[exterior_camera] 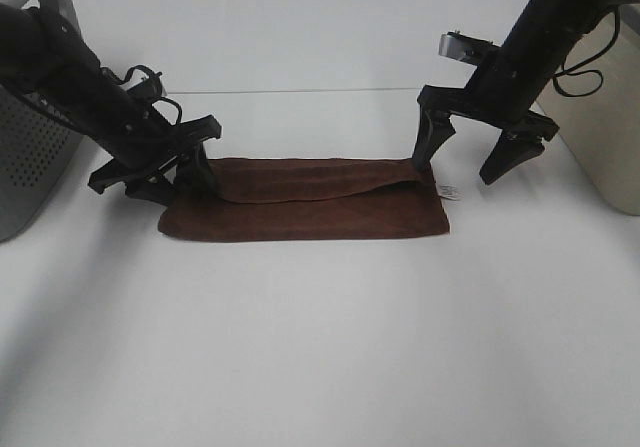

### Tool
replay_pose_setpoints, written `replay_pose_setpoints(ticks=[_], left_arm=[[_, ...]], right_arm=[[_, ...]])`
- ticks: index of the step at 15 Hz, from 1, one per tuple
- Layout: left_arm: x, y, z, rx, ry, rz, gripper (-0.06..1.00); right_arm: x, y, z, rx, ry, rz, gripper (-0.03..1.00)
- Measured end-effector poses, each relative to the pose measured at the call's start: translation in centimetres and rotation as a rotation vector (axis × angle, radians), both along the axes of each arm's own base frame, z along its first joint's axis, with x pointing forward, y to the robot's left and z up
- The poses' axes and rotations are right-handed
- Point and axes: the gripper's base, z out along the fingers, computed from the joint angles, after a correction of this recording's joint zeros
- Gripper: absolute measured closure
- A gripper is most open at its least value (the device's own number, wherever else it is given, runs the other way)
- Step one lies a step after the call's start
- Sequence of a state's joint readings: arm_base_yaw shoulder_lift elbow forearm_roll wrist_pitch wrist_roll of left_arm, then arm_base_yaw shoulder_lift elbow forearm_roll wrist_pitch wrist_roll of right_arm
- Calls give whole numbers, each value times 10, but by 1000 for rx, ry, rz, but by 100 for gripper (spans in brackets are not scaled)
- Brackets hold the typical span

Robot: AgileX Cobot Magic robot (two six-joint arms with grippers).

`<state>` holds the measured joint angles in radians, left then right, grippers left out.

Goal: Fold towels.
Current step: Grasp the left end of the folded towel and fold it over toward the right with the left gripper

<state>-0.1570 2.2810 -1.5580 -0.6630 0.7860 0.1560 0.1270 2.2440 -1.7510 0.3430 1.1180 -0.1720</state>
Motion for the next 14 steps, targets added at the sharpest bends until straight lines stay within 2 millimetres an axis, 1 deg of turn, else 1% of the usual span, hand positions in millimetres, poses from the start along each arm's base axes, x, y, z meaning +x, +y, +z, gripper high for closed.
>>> replay_pose_setpoints(ticks=[2, 3, 5, 6, 8, 10, 11, 12, 14], left_arm=[[-1, 4, -2, 52, 21, 15, 82], [-2, 7, -4, 85, 32, 14, 91], [-3, 12, -1, 146, 32, -4, 92], [-4, 15, 5, 181, 29, -14, 92], [-2, 22, 30, 258, 3, -9, 92], [2, 27, 61, 320, -7, 4, 92], [6, 19, 86, 269, -2, -10, 92], [7, 8, 95, 204, -11, -33, 92], [5, -25, 109, 45, -51, -80, 92]], right_arm=[[0, 0, 0, -1, 0, 0, 7], [0, 0, 0, -1, 0, 0, 7], [0, 0, 0, -1, 0, 0, 7], [0, 0, 0, -1, 0, 0, 7], [0, 0, 0, -1, 0, 0, 7], [0, 0, 0, -1, 0, 0, 7], [0, 0, 0, -1, 0, 0, 7], [0, 0, 0, -1, 0, 0, 7], [0, 0, 0, -1, 0, 0, 7]])
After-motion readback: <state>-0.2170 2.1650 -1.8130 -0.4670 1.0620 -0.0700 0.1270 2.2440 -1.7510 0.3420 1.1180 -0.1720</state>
